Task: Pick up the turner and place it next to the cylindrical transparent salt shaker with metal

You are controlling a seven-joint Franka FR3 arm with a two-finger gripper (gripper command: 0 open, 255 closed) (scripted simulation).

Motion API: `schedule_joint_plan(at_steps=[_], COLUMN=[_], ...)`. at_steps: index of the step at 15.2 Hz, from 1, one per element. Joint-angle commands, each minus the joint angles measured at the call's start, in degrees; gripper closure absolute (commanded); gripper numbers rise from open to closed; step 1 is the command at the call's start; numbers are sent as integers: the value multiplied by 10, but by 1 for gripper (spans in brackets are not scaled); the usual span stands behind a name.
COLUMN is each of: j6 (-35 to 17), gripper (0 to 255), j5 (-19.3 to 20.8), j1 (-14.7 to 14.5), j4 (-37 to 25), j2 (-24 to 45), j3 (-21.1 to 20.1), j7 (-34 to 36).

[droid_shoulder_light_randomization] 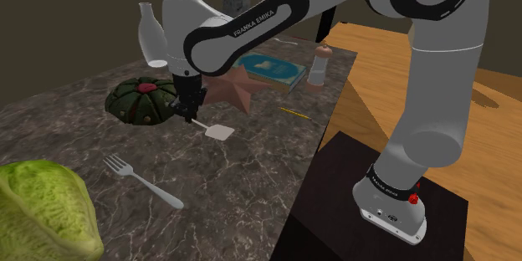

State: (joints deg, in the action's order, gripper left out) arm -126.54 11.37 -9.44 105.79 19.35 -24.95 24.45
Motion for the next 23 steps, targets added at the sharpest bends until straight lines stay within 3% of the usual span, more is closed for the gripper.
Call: schedule_joint_plan(at_steps=[1,7,23], j6=[0,0,107], gripper=[255,255,255], j5=[0,0,-29], j1=[0,0,6], j4=[0,0,-67], j2=[0,0,-45], j3=[0,0,-11], j7=[0,0,-21])
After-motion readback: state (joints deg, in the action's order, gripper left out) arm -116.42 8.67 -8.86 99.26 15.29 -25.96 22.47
